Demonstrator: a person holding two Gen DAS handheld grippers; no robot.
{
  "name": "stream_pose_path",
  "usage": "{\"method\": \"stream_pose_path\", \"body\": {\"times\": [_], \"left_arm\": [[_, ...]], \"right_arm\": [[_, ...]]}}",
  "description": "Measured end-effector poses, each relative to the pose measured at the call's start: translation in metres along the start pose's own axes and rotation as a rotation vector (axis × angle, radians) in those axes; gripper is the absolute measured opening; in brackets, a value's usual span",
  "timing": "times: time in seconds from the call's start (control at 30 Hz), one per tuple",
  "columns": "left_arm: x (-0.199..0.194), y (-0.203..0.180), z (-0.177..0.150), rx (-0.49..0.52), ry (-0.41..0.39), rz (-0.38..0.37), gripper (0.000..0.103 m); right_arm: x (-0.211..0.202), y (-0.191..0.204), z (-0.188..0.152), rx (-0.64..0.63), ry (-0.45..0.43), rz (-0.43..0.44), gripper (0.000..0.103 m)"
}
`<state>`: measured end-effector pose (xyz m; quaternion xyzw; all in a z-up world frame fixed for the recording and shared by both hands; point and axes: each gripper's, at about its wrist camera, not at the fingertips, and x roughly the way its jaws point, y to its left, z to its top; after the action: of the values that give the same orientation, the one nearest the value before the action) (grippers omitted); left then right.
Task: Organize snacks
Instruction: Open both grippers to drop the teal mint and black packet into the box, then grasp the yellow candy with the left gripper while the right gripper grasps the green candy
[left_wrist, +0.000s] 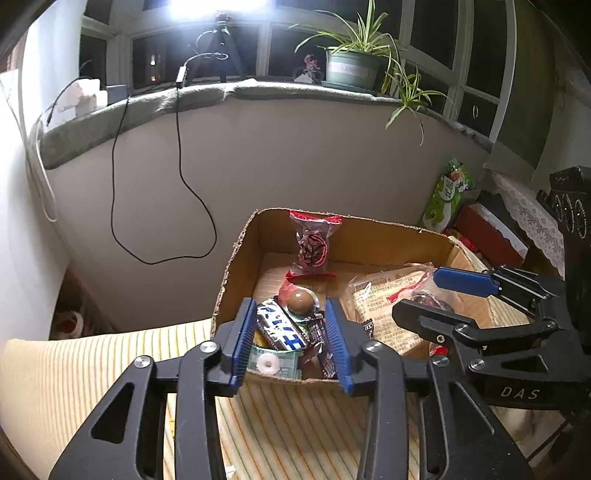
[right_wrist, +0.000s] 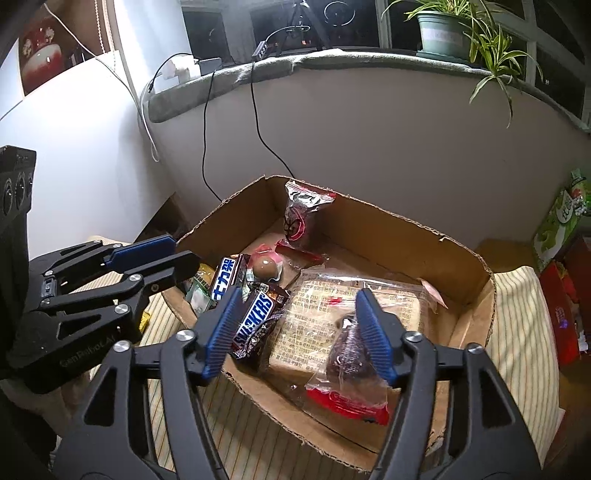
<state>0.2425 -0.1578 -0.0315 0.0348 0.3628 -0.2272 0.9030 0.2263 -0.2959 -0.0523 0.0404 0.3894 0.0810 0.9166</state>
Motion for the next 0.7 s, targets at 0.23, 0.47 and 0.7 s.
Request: {"method": "stream_pose_path", "body": {"times": [0.23,0.47,0.7], "left_arm": [[-0.022,0.014,-0.008,-0.022,-0.016,0.014,0.047],[-0.045,0.041,-0.029,-0.061,-0.015,0.059,0.061],[-0.054,0.074,-0.061,-0.124,0.034,0.094,0.062]], "right_arm": [[-0.012,0.006,-0.005,-0.002,-0.008,0.005,0.07],[-0.026,0.026,-0.015,-0.051,-0.032,0.044,0.087],[-0.021,0.064,-0.033,-0.146,0.002,0.105,0.087]]}}
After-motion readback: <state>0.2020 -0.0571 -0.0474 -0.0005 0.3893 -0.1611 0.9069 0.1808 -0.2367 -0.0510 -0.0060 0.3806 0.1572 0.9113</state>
